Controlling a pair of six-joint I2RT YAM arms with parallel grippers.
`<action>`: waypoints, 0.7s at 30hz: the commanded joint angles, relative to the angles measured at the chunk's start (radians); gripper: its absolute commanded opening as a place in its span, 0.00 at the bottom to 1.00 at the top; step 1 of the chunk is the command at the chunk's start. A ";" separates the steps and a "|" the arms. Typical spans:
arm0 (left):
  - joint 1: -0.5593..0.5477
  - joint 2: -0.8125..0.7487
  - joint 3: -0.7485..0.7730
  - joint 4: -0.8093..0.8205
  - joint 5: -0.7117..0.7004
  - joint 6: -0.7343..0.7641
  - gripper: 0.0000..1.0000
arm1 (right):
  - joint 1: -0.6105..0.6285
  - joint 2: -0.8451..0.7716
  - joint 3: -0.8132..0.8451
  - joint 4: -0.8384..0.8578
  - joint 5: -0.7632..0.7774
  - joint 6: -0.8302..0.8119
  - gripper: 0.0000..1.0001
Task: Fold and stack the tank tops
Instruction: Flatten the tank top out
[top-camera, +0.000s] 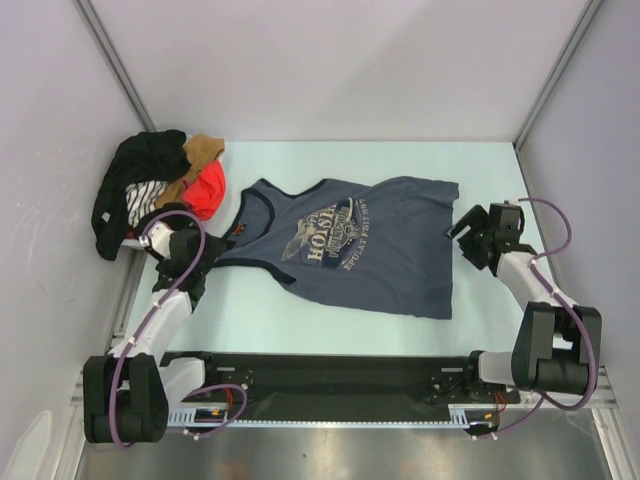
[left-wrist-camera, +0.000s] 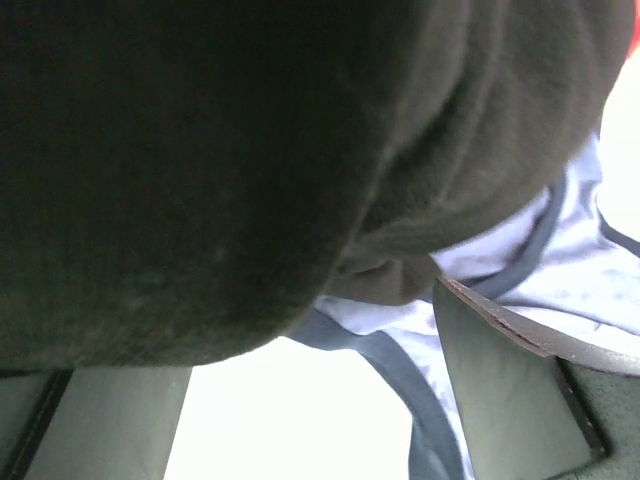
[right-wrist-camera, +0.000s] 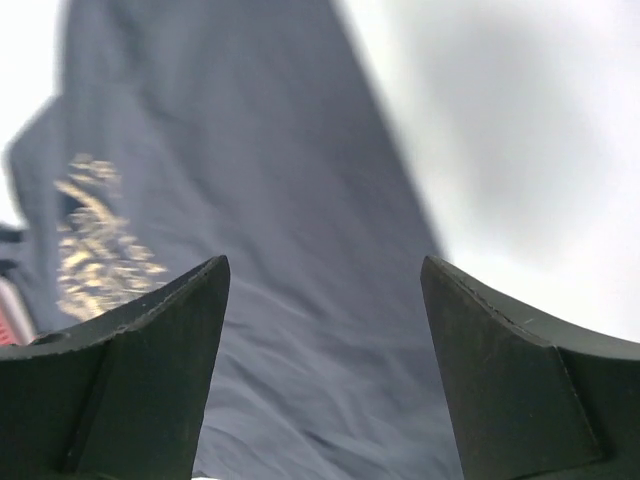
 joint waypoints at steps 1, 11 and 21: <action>0.031 0.008 0.068 -0.052 -0.031 0.032 1.00 | -0.016 -0.092 -0.025 -0.120 0.024 -0.061 0.83; 0.060 0.116 0.228 -0.258 0.269 -0.078 1.00 | -0.082 -0.216 -0.099 -0.172 0.041 -0.014 0.66; -0.046 -0.171 0.154 -0.368 0.276 -0.075 1.00 | -0.065 -0.285 -0.153 -0.226 -0.025 -0.023 0.69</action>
